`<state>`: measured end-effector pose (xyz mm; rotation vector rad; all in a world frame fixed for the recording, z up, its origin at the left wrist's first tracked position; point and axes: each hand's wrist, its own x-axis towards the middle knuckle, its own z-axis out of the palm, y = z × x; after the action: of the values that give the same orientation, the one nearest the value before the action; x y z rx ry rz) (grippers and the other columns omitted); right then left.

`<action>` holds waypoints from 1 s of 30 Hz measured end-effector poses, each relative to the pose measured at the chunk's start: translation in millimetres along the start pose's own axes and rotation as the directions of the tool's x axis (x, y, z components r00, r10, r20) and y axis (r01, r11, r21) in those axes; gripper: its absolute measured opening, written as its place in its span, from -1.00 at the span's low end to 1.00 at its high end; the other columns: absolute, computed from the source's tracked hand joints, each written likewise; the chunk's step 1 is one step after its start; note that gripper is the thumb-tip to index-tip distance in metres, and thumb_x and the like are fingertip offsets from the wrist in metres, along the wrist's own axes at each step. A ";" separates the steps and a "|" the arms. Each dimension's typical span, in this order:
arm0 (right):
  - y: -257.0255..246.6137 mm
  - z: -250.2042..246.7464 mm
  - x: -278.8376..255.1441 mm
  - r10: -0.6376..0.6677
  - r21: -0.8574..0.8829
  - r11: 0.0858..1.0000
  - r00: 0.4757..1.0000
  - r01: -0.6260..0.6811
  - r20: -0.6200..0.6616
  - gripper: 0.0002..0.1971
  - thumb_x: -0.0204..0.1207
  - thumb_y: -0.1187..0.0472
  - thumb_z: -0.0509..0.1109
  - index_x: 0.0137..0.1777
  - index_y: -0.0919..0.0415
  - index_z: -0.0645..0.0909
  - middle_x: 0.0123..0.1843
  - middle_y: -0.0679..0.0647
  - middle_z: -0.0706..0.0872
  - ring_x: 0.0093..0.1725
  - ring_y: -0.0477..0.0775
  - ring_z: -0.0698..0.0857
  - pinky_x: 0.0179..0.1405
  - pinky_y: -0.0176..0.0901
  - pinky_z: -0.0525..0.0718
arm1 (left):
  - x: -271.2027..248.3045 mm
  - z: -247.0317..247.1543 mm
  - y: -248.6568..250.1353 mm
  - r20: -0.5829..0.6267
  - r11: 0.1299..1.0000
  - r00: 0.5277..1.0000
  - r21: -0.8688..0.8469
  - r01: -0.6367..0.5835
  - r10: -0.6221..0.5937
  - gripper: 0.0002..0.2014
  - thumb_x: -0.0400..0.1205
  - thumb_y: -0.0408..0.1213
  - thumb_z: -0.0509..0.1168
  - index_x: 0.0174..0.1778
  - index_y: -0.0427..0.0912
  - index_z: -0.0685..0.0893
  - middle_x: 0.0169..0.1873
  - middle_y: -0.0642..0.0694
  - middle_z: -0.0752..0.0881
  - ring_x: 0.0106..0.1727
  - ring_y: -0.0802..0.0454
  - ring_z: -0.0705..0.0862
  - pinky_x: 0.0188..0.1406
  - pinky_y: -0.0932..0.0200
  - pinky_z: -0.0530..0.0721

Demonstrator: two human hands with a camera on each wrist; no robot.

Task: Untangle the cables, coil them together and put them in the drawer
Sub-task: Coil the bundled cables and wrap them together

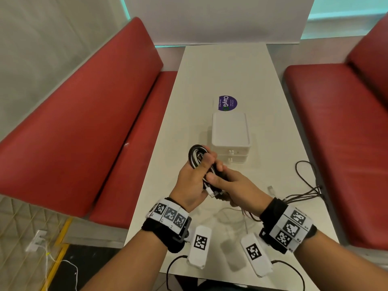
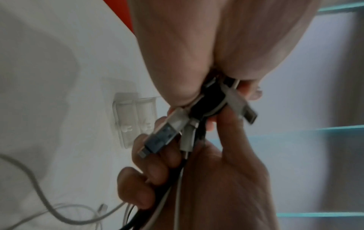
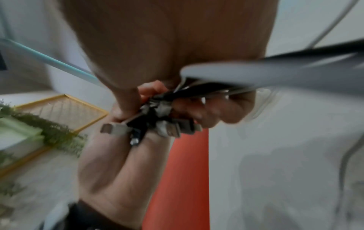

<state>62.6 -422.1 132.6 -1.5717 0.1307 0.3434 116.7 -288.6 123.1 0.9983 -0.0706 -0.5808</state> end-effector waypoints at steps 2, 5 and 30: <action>0.5 -0.9 -0.9 0.013 -0.095 0.995 1.000 -0.011 0.011 -0.64 0.66 -0.08 0.41 0.30 0.14 0.62 -0.34 -0.25 0.75 -0.41 -0.24 0.67 -0.36 -0.37 0.67 | -2.3 0.2 -3.0 0.018 0.994 1.000 -0.106 0.001 0.001 -0.64 0.59 0.10 0.35 0.05 -0.14 0.57 -0.23 -0.08 0.54 -0.16 -0.04 0.60 0.01 -0.04 0.70; 10.0 -0.3 -1.3 -0.044 -0.520 0.854 0.997 0.006 -0.061 -0.45 0.42 -0.53 0.32 0.23 -0.19 0.60 -0.11 -0.17 0.82 -0.09 -0.09 0.78 0.06 0.10 0.76 | -4.0 -0.2 -4.2 0.013 0.952 1.000 -0.306 0.016 -0.013 -0.64 0.66 0.10 0.28 0.09 -0.16 0.57 -0.26 -0.07 0.47 -0.24 -0.02 0.52 -0.11 0.07 0.67; 40.3 -5.9 -2.1 -0.160 -0.747 0.657 0.987 0.102 -0.005 -0.77 0.80 -0.14 0.05 0.27 -0.05 0.33 -0.31 -0.06 0.58 -0.32 0.16 0.57 -0.23 0.16 0.55 | 24.7 -12.0 20.8 -0.196 0.925 0.951 0.345 -0.160 0.238 -0.66 0.76 -0.06 0.31 -0.27 -0.16 0.50 -0.49 -0.05 0.42 -0.57 0.02 0.36 -0.49 0.08 0.48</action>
<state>49.5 -429.7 94.7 -2.4114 -0.0925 0.2307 150.3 -283.1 128.3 1.3582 -0.0593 -0.2622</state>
